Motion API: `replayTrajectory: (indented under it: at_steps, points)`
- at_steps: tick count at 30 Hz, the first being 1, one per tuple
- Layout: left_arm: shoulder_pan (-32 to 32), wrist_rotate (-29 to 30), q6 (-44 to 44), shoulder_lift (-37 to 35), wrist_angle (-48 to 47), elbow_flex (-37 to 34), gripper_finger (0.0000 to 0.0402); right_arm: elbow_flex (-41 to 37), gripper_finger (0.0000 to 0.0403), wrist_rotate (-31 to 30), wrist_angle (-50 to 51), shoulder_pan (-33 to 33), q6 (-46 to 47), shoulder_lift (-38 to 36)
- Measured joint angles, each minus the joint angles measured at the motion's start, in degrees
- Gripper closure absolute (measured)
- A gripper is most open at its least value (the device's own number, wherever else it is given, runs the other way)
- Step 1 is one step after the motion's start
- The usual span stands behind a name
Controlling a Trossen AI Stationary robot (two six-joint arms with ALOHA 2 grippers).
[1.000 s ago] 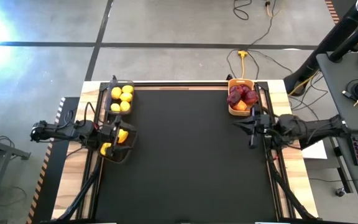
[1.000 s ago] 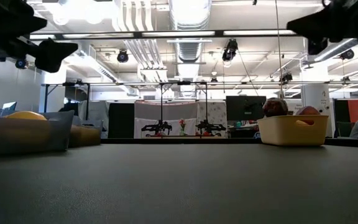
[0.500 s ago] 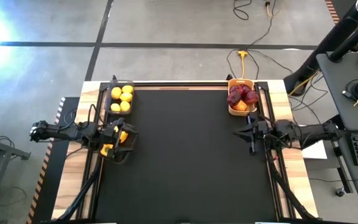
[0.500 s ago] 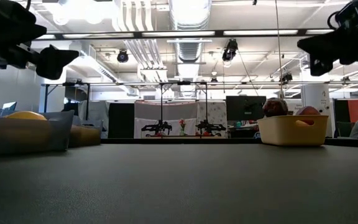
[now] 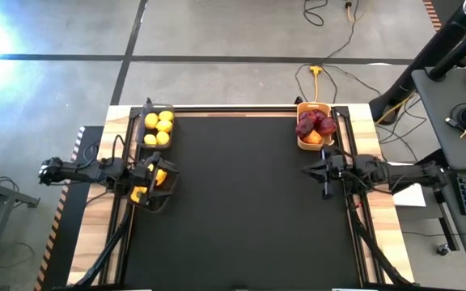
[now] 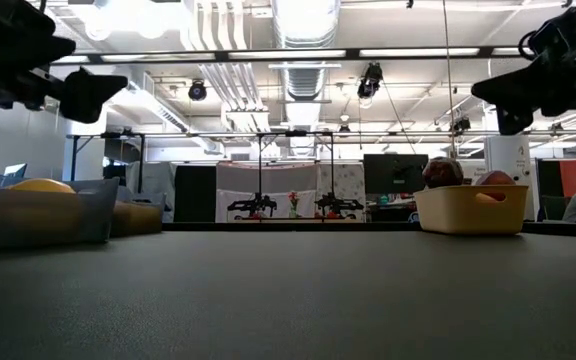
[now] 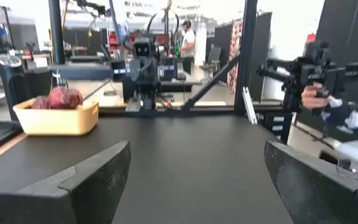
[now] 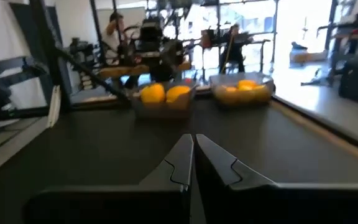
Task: Sort produce into baskets
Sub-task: Return to Home Position
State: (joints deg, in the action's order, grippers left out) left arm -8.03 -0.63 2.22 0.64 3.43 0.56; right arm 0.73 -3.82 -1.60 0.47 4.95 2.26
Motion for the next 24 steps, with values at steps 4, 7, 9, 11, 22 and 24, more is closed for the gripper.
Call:
replayTrajectory:
  at_steps: [4, 7, 9, 11, 22, 24]
  points:
    - [0.0, -0.01, 0.0, 0.11, -1.42, 0.0, 0.005, 0.0, 0.0394, 0.26, 0.28, 0.0, 0.4, 2.36]
    - [0.0, -0.01, 0.0, 0.51, -1.45, 0.0, 0.005, -0.01, 0.0393, -2.21, -0.13, -0.02, 0.47, 3.92]
    - [0.0, -0.01, 0.0, 0.82, -1.43, 0.0, 0.005, -0.02, 0.0393, -2.68, -0.41, -0.02, 0.52, 4.74]
    - [0.0, -0.01, 0.01, 1.17, -1.43, 0.0, 0.005, -0.04, 0.0393, -2.91, -0.47, -0.02, 1.07, 5.1]
    - [0.0, 0.01, 1.71, 3.58, -1.43, 0.33, 0.005, -0.02, 0.0393, -5.26, -0.73, -0.02, 3.49, 5.41]
    - [0.0, 0.01, 1.72, 3.8, -1.22, 0.69, 0.005, -0.02, 0.0393, -5.26, -0.73, -0.02, 3.19, 5.41]
